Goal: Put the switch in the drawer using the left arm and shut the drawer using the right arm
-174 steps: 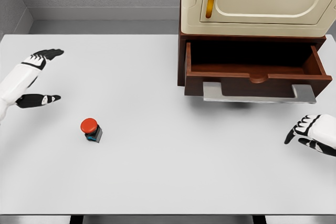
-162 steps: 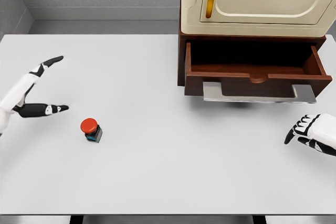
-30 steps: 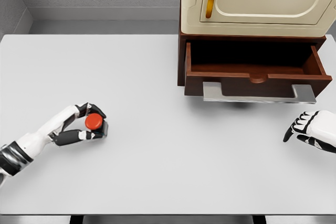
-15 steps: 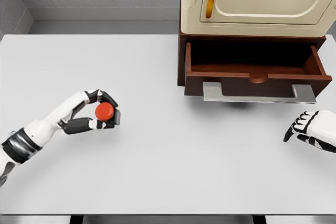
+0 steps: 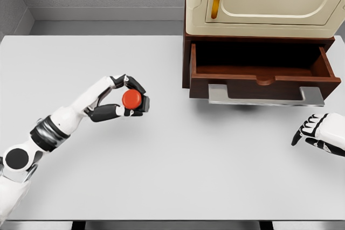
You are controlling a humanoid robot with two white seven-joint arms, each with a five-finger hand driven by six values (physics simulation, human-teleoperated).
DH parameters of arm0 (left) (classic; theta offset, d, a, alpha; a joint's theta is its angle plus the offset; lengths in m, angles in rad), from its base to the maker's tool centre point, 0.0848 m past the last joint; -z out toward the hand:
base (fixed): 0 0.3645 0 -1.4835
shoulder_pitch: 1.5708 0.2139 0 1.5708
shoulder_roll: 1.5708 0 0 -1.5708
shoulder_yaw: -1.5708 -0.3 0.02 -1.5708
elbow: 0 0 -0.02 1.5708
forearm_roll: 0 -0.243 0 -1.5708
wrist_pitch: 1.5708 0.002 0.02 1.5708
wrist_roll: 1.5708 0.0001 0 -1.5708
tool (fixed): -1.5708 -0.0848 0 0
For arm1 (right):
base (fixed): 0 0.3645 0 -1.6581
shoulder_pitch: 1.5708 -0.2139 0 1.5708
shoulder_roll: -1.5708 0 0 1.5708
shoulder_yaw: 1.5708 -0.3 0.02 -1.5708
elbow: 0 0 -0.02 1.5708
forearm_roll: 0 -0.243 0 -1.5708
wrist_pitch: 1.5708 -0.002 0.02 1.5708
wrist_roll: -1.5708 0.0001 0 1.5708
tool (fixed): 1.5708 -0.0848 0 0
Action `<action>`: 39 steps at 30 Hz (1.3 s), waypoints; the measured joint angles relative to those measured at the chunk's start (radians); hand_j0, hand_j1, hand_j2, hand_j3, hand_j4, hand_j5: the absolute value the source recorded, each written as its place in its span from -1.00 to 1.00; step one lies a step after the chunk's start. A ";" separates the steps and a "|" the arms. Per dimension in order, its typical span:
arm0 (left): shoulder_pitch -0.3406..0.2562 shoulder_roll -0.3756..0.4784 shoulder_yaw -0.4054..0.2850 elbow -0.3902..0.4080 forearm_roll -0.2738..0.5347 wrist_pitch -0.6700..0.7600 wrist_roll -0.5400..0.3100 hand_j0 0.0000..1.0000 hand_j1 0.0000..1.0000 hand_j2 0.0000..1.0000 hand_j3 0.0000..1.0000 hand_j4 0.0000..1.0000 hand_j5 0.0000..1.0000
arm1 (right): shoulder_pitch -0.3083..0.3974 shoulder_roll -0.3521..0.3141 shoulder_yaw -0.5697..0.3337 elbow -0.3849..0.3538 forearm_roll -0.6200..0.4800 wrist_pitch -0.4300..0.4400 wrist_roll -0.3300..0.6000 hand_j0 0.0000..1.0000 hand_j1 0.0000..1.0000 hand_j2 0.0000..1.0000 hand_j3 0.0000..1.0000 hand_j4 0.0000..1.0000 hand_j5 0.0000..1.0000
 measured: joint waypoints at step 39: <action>-0.212 -0.264 -0.051 0.051 -0.103 -0.001 0.000 -0.22 -0.22 -0.22 -0.22 -0.22 -0.22 | 0.000 0.002 -0.025 -0.001 -0.005 0.000 0.020 -0.01 -0.01 -0.01 -0.01 -0.01 -0.01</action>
